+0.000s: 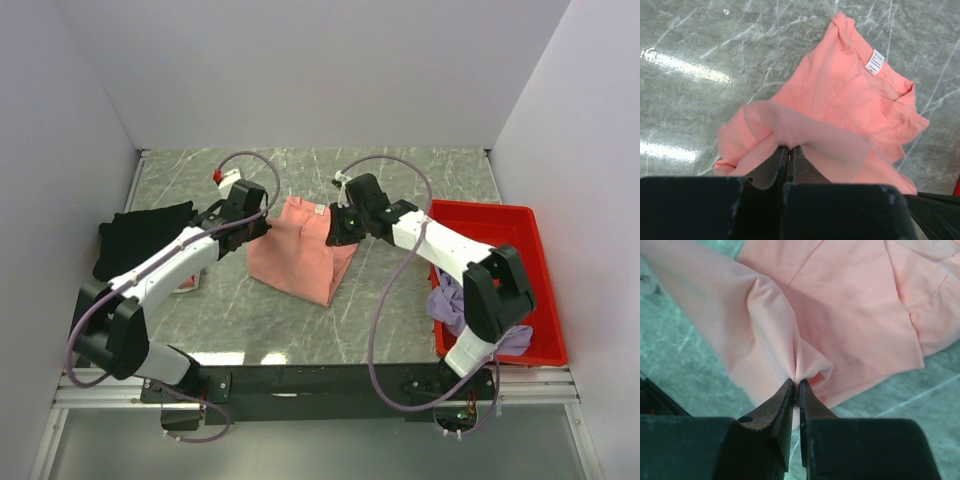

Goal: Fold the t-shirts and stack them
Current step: Fold the tshirt

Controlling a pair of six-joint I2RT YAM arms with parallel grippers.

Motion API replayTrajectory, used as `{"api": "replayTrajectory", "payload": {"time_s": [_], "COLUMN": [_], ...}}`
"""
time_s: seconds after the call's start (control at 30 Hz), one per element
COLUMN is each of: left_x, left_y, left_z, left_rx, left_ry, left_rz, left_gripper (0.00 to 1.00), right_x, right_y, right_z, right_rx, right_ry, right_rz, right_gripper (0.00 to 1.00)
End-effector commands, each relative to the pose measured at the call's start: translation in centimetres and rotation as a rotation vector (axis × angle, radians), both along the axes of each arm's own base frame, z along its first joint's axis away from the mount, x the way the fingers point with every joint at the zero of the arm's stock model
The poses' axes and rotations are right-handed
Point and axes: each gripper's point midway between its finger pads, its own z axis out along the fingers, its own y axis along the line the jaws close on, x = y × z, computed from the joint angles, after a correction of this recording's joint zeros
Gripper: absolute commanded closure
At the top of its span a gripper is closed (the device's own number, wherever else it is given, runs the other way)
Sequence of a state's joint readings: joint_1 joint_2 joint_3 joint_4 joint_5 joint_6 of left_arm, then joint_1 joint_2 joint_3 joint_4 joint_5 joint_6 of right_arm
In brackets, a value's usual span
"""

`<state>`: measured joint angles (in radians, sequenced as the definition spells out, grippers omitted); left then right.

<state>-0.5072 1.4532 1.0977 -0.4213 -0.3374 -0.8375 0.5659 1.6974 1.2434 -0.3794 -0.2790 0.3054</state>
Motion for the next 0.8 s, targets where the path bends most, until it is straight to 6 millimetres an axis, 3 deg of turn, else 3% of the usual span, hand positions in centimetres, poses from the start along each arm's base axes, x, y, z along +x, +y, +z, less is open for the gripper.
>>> {"api": "replayTrajectory", "payload": {"time_s": [0.0, 0.23, 0.33, 0.6, 0.77], "left_x": [-0.2, -0.1, 0.6, 3.1, 5.1], "left_y": [0.2, 0.9, 0.5, -1.1, -1.8], "left_z": [2.8, 6.1, 6.6, 7.3, 5.6], "left_rx": [-0.062, -0.076, -0.071, -0.057, -0.021], "left_ry": [-0.088, -0.189, -0.194, -0.217, -0.170], "left_rz": [0.015, 0.024, 0.014, -0.029, -0.030], "left_gripper": [0.99, 0.99, 0.99, 0.99, 0.99], "right_x": [-0.8, -1.4, -1.4, -0.3, 1.0], "right_y": [-0.9, -2.7, -3.4, -5.4, -5.6], "right_z": [2.9, 6.0, 6.7, 7.2, 6.5], "right_rx": [0.019, 0.029, 0.025, 0.023, 0.034], "right_ry": [-0.059, -0.115, -0.130, -0.137, -0.110], "right_rz": [-0.053, -0.136, -0.165, -0.234, -0.231], "right_gripper": [0.89, 0.89, 0.89, 0.89, 0.89]}}
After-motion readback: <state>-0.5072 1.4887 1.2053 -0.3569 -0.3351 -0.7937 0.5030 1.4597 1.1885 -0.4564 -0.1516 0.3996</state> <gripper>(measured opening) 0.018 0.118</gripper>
